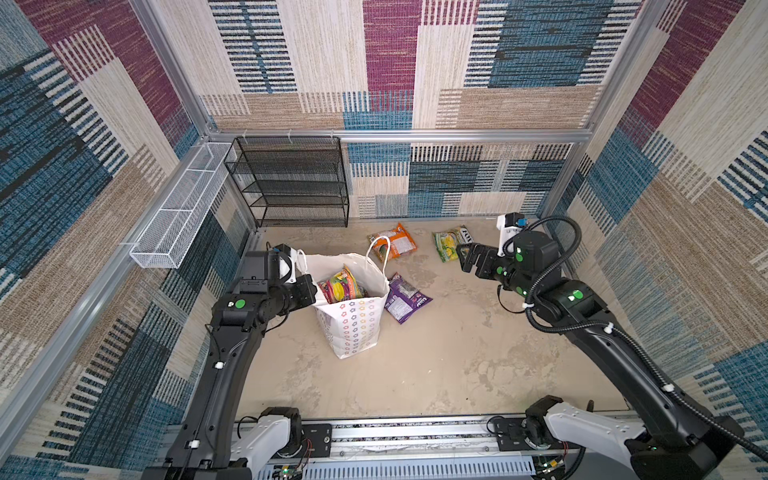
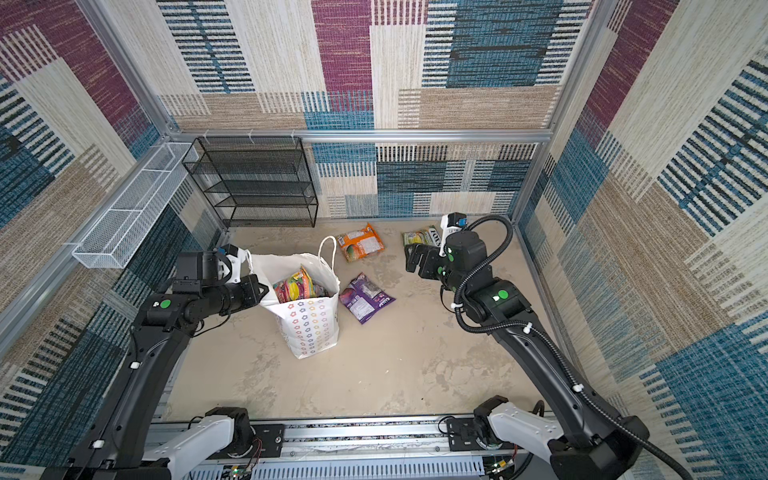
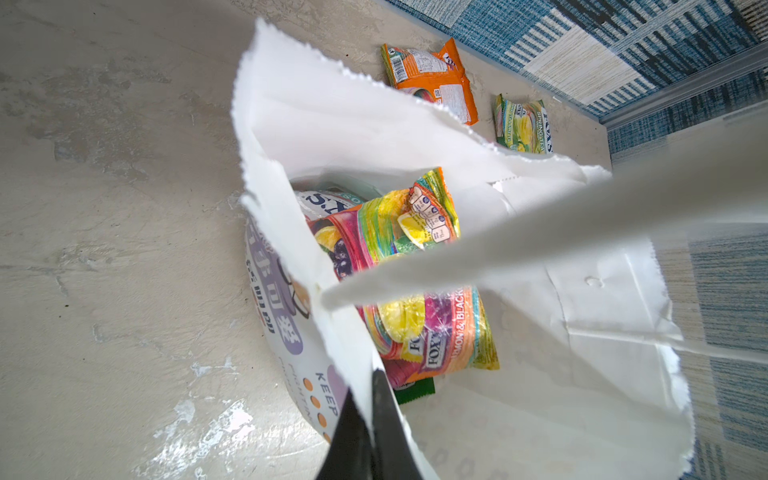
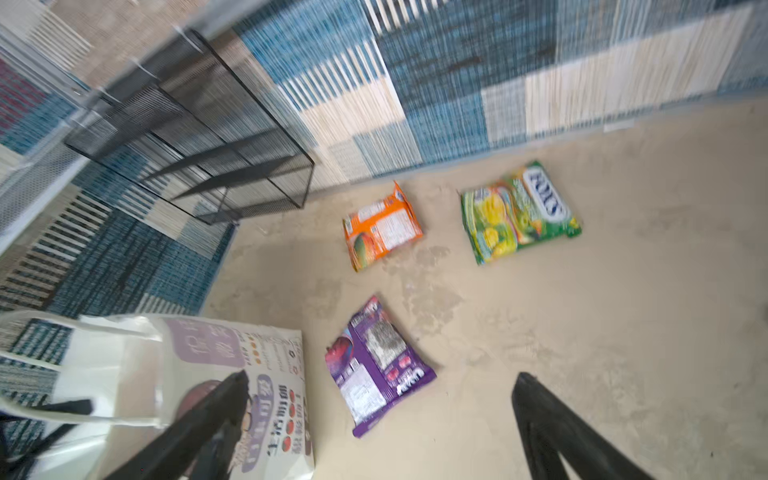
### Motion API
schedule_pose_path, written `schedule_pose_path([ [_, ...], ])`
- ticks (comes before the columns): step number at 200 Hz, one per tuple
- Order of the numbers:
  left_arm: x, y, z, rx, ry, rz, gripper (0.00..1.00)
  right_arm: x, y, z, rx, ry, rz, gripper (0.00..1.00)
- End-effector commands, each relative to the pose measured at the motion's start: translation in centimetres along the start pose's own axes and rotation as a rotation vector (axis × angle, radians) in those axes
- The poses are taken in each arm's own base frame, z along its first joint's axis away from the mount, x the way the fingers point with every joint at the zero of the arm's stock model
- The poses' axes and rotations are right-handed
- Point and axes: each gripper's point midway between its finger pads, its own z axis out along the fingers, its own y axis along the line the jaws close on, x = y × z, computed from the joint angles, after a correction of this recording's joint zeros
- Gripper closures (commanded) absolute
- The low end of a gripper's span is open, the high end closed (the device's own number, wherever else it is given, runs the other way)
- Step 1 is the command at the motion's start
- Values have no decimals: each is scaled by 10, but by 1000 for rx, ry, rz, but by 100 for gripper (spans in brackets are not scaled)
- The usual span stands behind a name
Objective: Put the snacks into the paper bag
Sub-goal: 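Move the right gripper down to the purple Fox's packet beside the bag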
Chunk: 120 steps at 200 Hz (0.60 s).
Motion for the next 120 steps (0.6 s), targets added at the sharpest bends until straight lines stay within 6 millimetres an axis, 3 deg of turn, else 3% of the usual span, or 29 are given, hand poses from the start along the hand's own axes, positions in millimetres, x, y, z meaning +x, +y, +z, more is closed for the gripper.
schedule_pose_path([
  [1, -7, -1, -1, 0, -30, 32, 100, 20, 10, 22, -194, 50, 116, 0],
  [37, -7, -1, 1, 1, -25, 30, 100, 79, -13, 65, -207, 175, 215, 3],
  [54, -7, -1, 1, 1, -23, 30, 100, 98, -21, 82, -199, 224, 243, 6],
  [79, -7, -1, 1, 1, -25, 30, 100, 112, -29, 93, -215, 223, 302, 13],
  [120, -8, -2, -3, 3, -36, 33, 100, 127, -32, 112, -227, 261, 337, 15],
])
